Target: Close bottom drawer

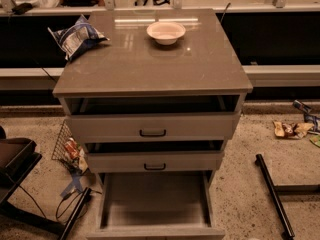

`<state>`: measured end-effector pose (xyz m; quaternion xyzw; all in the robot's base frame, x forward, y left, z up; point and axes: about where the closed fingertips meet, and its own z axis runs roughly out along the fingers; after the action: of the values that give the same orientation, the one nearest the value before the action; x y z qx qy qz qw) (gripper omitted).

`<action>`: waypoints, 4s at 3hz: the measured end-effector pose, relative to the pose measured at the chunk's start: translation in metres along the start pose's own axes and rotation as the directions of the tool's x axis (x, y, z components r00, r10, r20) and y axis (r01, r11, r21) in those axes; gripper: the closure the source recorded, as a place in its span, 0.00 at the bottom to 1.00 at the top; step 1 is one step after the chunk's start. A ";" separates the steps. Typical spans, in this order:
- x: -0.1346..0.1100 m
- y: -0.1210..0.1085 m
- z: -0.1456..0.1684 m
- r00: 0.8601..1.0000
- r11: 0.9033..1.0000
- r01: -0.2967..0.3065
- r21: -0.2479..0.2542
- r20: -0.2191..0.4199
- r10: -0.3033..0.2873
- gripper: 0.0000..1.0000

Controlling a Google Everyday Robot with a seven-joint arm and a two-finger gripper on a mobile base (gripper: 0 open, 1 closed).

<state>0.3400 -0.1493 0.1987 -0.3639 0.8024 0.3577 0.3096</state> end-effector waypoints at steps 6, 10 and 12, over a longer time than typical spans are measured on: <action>-0.077 -0.061 0.105 0.986 0.989 0.096 -0.112 0.150 -0.079 1.00; -0.095 -0.078 0.148 0.987 0.988 0.113 -0.105 0.128 -0.099 1.00; -0.104 -0.108 0.152 0.987 0.992 0.112 -0.066 0.126 -0.103 1.00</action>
Offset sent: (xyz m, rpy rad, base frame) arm 0.0422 0.0161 -0.0545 0.1683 -0.0264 -0.0407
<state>0.5193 -0.0420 0.1562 -0.3949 0.7476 0.3912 0.3635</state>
